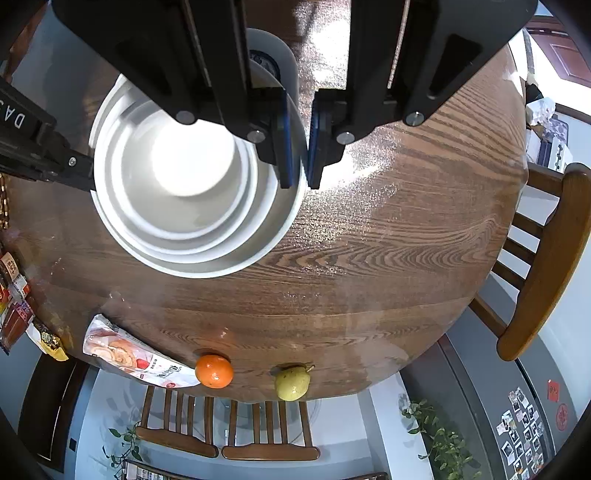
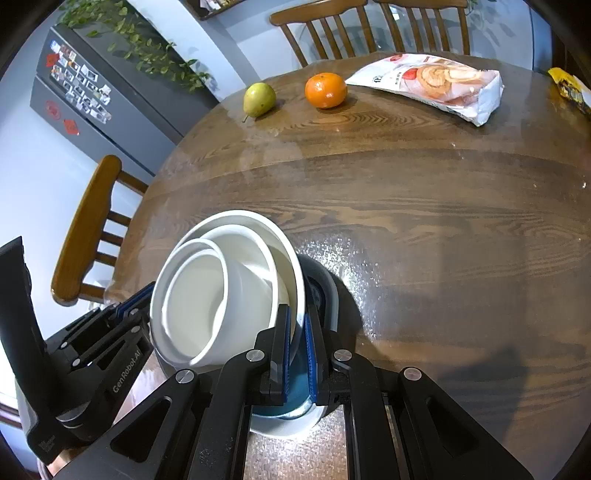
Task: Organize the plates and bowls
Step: 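Lower the white bowl stack onto the blue plates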
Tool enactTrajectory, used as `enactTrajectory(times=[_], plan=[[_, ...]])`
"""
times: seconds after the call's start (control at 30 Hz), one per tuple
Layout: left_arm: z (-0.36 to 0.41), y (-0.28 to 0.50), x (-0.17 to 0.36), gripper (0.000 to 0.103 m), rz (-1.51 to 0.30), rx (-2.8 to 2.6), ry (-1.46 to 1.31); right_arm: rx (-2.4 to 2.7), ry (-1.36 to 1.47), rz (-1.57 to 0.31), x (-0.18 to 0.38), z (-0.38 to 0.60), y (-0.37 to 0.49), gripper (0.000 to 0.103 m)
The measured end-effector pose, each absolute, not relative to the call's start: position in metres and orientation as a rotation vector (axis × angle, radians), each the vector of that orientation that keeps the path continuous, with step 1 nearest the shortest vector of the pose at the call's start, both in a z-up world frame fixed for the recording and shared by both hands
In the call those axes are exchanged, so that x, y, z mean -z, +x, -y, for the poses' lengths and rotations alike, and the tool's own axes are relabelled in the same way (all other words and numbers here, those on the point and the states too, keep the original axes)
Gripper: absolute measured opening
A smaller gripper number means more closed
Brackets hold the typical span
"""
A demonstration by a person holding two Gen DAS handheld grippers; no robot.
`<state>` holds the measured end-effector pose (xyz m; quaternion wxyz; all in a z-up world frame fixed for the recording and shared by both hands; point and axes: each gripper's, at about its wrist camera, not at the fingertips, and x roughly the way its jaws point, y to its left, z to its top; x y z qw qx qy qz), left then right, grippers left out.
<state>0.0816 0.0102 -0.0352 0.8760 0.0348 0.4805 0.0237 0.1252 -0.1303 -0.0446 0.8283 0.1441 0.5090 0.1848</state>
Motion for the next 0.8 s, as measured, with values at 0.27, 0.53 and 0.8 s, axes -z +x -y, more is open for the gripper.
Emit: enactTrajectory(times=[0.27, 0.53, 0.8], plan=[[-0.0085, 0.0823, 0.0354, 0.003, -0.994, -0.061, 0.085, -0.385, 0.295, -1.081, 0.0439, 0.1279, 0.1268, 0.011], [-0.0075, 0.0809, 0.0356, 0.004, -0.982, -0.068, 0.096, -0.371, 0.274, -1.073, 0.0435, 0.1257, 0.1270, 0.011], [-0.0090, 0.0798, 0.0345, 0.009, -0.972, -0.085, 0.087, -0.337, 0.248, -1.066, 0.0429, 0.1263, 0.1254, 0.011]])
